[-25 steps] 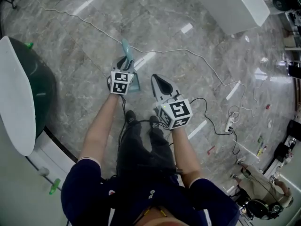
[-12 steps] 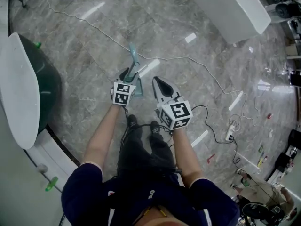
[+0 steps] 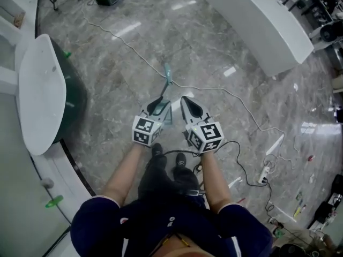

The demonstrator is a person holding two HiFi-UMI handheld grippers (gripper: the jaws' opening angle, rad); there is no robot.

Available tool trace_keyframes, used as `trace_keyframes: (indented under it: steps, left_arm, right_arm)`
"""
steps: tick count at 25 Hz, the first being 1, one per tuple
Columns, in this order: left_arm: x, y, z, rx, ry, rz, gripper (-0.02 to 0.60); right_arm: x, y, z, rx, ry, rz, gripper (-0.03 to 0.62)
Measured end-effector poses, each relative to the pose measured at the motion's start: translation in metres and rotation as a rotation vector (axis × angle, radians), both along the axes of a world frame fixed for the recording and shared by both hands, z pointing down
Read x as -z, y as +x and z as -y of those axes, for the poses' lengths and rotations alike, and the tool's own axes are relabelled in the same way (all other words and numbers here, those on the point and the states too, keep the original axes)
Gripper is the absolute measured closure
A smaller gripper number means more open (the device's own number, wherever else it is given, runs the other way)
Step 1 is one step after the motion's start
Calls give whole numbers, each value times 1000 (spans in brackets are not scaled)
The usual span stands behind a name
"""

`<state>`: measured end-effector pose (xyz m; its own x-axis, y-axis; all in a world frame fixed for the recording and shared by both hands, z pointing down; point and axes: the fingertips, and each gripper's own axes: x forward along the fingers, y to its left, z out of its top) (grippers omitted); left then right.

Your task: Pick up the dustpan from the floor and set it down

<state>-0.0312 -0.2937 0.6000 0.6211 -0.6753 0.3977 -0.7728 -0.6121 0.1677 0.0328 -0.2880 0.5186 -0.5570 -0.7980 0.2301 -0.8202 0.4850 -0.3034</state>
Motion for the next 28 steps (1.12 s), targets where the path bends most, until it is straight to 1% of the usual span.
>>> trace_keyframes:
  steps: [1,3,4,5,7,11,16,21,28]
  left_arm:
    - [15,-1,-6,8,16,-15,440]
    - [41,-5,-16,30,52,-36,517]
    - [54,-6,-21,40,69,-44,549]
    - [66,-7,-27,48,84,-52,568]
    - [89,-7,-38,56,103,-65,569]
    - [122,-7,-59,59,115,-87,569]
    - [158,-5,-71,67,160,-105,569]
    - [177,-6,-79,67,182,-100,569]
    - [198,-5,-87,73,215,-103,569]
  right_arm:
    - [8,-2,-3,8,11,2,588]
    - [23,-5,-10,22,37,4,588]
    - [30,-6,-13,28,48,5,588]
    - [37,-6,-17,33,60,5,588]
    - [51,-7,-26,41,82,7,588]
    - [78,-9,-47,63,125,11,588]
    - [101,-8,-62,79,168,16,588]
    - [119,-15,-72,107,209,12,588]
    - [128,-14,-82,123,218,13,588]
